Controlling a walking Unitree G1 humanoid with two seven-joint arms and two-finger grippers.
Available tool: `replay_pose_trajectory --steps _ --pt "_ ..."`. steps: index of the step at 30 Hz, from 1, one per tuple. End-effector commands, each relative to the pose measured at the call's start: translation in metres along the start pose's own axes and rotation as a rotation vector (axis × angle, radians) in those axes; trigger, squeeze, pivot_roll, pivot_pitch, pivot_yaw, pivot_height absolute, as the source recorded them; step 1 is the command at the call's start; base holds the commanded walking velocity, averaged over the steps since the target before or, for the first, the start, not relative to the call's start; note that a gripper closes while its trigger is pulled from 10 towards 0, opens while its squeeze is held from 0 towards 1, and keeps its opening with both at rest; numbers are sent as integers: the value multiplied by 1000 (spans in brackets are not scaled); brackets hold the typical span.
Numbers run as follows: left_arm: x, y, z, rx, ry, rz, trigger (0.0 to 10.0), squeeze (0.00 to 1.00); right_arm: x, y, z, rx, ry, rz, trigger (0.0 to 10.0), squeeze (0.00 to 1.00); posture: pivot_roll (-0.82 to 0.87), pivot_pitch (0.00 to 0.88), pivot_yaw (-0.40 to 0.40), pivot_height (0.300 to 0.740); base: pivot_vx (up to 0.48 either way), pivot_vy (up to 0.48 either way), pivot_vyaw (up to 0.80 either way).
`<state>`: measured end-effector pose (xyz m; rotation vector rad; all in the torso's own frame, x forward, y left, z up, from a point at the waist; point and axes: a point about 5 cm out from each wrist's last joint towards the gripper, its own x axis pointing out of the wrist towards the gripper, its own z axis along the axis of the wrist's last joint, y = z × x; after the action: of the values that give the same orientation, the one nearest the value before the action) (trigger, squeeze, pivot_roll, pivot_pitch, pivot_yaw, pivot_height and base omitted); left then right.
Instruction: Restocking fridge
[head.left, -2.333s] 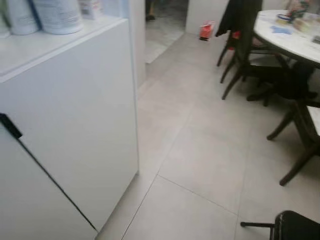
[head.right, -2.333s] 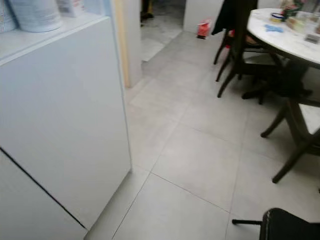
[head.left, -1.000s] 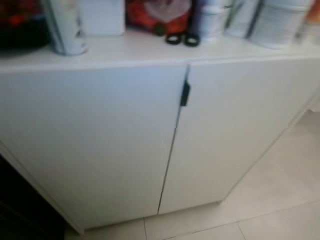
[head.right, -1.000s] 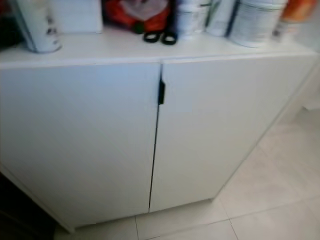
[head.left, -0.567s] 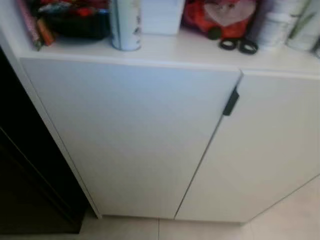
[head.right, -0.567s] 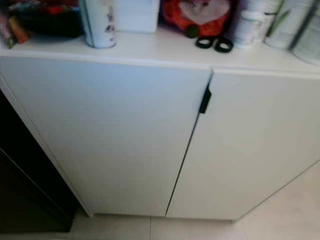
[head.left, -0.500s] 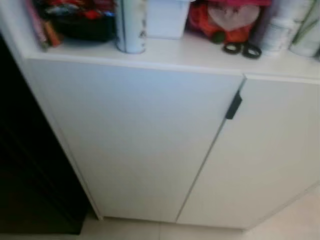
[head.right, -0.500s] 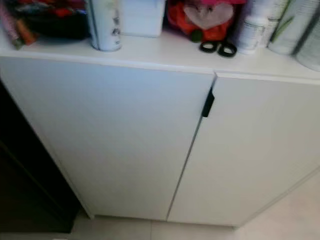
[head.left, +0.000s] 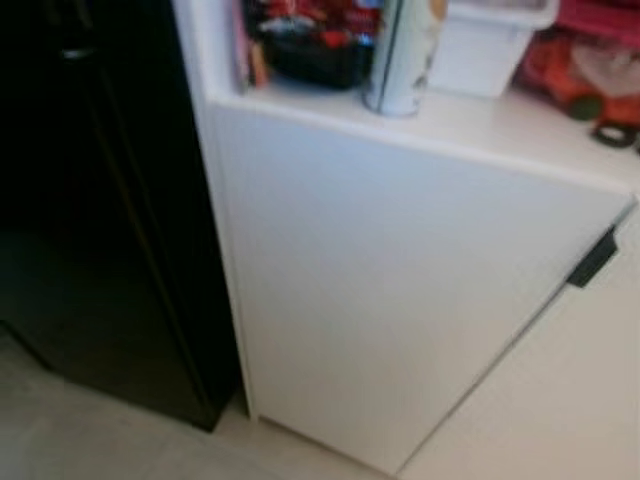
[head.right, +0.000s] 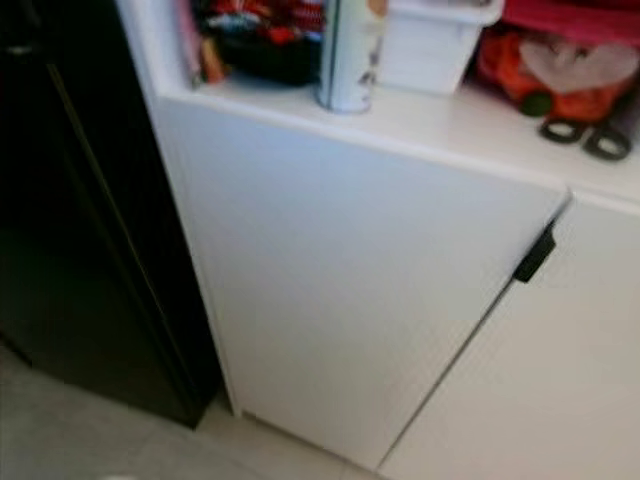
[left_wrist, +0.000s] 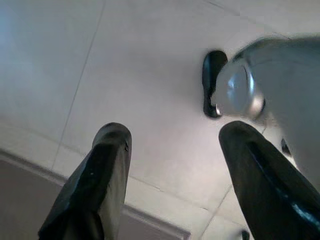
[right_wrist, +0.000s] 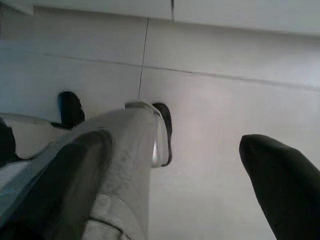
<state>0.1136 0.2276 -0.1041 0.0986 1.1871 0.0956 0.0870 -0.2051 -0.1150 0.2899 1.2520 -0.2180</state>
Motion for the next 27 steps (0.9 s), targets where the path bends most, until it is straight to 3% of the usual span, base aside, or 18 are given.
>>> replay_pose_trajectory --steps 1,5,22,27 --pt "0 2 0 16 9 4 10000 0 0 0 -2 10 5 -6 10000 0 38 0 -62 740 0 0 0" --pt "0 1 -1 7 11 -2 10000 0 0 0 -2 37 -5 -7 10000 0 35 0 -61 740 0 0 0" --pt "0 0 -3 7 22 -12 10000 0 0 -2 0 -9 -20 -12 10000 0 56 0 -58 740 0 0 0" --pt "0 0 -3 1 23 -13 10000 0 0 -2 1 1 -29 -29 10000 0 63 0 -61 740 0 329 0"
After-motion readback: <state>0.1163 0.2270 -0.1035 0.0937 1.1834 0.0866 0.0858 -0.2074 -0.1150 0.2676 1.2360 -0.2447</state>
